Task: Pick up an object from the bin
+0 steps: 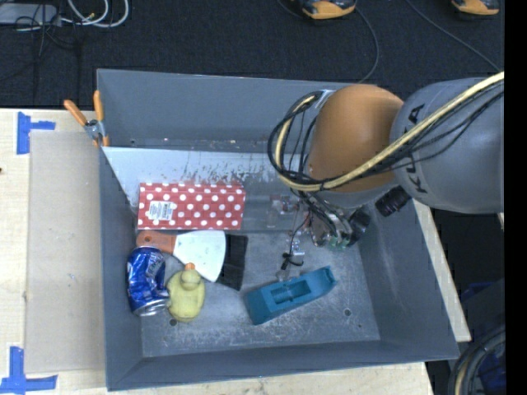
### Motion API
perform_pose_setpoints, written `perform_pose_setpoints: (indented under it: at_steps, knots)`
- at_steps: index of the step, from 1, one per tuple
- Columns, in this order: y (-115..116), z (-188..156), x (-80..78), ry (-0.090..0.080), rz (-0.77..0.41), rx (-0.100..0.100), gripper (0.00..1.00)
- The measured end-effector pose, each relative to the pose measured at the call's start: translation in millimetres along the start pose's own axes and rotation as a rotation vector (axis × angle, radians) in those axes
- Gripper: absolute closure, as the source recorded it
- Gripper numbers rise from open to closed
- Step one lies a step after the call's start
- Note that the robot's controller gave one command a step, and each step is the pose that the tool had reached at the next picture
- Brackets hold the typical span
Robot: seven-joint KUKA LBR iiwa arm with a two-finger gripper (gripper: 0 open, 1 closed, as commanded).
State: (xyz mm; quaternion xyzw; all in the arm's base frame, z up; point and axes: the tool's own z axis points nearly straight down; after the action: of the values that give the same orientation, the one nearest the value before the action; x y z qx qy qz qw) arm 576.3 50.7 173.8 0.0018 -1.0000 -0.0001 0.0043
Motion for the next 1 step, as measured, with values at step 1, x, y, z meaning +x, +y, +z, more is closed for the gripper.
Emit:
perform_pose_setpoints:
  at_steps: [1]
  knots:
    - [-0.2, -4.8, -1.4, -0.007, 0.001, 0.0, 0.0]
